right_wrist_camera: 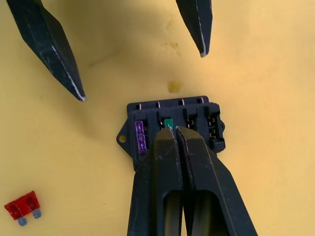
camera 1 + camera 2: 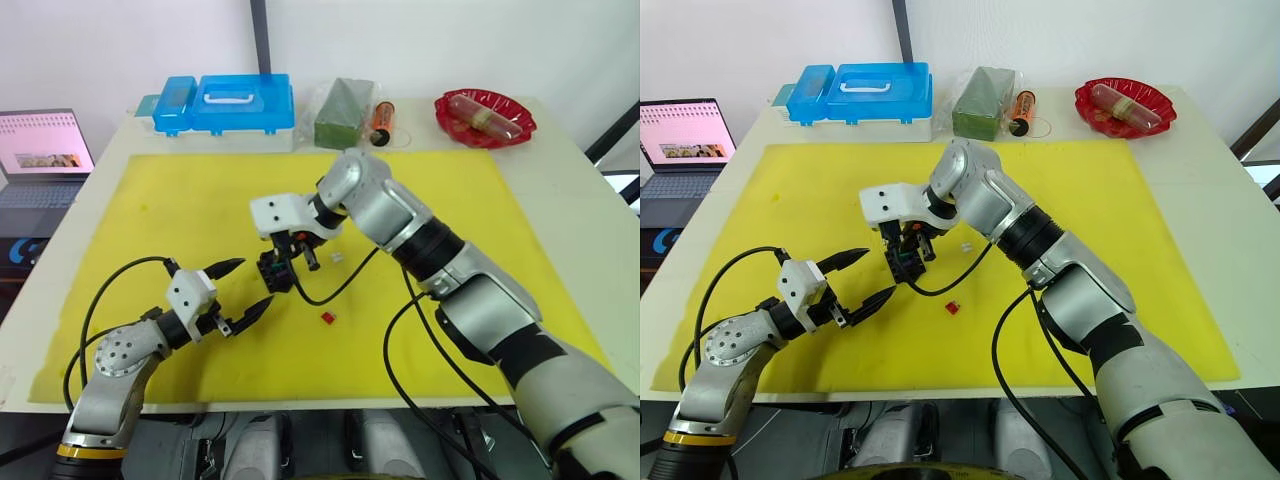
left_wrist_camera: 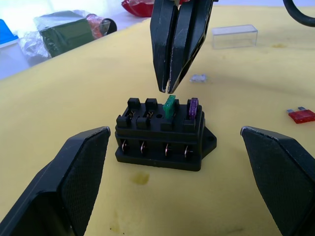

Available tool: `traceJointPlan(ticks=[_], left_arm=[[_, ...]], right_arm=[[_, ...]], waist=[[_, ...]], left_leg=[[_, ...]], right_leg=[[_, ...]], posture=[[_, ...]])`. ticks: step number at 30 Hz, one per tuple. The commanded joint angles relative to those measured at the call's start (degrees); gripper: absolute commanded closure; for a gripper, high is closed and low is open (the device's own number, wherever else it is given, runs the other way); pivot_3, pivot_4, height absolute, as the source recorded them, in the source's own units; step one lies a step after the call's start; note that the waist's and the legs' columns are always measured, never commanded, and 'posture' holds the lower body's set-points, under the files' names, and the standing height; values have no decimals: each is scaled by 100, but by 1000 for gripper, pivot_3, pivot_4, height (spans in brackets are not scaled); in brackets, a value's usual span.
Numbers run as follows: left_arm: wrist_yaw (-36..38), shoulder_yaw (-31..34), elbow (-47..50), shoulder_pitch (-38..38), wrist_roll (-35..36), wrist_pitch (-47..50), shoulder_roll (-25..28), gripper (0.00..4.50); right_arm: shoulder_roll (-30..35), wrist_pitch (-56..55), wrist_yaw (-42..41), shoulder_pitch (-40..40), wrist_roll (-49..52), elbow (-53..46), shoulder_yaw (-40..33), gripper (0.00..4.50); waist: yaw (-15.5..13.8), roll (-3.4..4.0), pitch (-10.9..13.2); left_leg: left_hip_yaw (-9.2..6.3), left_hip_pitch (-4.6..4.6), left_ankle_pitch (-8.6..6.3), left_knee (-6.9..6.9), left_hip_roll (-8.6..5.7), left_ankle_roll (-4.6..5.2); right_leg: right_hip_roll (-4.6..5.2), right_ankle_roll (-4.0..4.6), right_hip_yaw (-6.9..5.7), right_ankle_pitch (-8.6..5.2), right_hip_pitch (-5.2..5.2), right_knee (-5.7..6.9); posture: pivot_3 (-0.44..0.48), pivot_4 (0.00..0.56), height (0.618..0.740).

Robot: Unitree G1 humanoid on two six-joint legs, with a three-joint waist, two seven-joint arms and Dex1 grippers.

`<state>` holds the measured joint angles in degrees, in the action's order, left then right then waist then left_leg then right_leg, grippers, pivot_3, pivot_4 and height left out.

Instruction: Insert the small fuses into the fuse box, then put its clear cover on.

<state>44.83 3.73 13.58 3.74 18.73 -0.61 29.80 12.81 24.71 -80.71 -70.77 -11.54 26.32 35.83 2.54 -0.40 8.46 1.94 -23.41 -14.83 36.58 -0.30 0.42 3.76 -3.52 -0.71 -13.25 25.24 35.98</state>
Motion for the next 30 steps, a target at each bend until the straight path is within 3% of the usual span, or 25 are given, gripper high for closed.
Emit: traceJointPlan(ticks=[1,30], left_arm=[[-17,137,142,35,65,-99,13,0],[-60,124,171,121,22,-146,15,0]], right_arm=[[-43,-92,36,-50,-2,-4,-43,4464],[27,-867,309,364,-584,564,365,4464]], waist=[[0,0,0],[-1,0,-7]], left_leg=[[0,0,0,0,0,0],[0,12,1,0,0,-2]], right_leg=[[0,0,0,0,0,0],[0,3,0,-2,-13,3]], posture=[[0,150,740],[0,150,740]])
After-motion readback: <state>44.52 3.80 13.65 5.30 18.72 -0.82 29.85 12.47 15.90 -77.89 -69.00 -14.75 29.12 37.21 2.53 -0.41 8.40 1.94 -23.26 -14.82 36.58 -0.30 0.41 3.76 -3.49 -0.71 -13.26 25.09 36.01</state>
